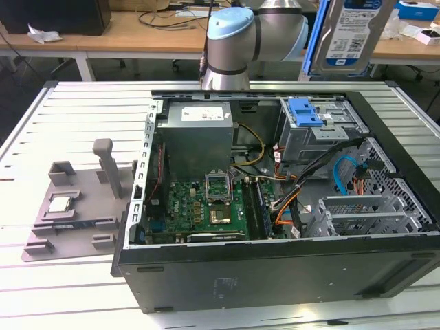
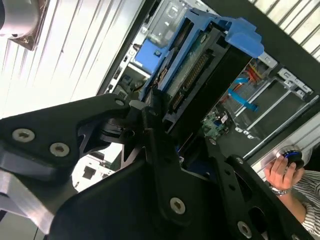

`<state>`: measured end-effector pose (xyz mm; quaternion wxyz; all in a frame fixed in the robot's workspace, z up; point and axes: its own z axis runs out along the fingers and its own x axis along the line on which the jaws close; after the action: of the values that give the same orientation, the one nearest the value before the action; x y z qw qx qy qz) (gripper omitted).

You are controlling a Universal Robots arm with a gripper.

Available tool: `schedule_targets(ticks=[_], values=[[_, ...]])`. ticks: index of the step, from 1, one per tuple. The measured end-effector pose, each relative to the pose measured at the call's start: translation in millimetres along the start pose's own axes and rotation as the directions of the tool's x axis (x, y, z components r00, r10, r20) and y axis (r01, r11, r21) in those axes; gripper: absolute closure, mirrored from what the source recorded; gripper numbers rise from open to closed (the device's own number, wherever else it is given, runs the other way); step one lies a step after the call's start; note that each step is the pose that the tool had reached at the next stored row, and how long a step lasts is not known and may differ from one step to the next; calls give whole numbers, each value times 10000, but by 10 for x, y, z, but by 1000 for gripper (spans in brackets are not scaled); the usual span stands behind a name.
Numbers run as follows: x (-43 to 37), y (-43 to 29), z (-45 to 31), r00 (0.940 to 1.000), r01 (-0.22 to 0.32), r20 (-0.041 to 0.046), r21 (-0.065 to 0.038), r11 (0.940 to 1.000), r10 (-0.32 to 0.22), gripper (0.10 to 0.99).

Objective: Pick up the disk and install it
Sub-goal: 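Pick up the disk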

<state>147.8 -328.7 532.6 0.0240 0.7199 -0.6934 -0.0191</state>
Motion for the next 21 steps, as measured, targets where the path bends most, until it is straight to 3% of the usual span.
schedule_targets(ticks=[2,5,7,13,21], values=[[3,-88,-5,10000,0,0,-2,10000,0,725],[11,-308,-19,10000,-1,-1,-11,10000,1,725],[14,-373,-23,10000,0,1,-14,10000,0,725],[35,-382,-24,10000,0,-2,-14,10000,0,725],[389,-368,-17,10000,-2,0,-14,10000,2,725]])
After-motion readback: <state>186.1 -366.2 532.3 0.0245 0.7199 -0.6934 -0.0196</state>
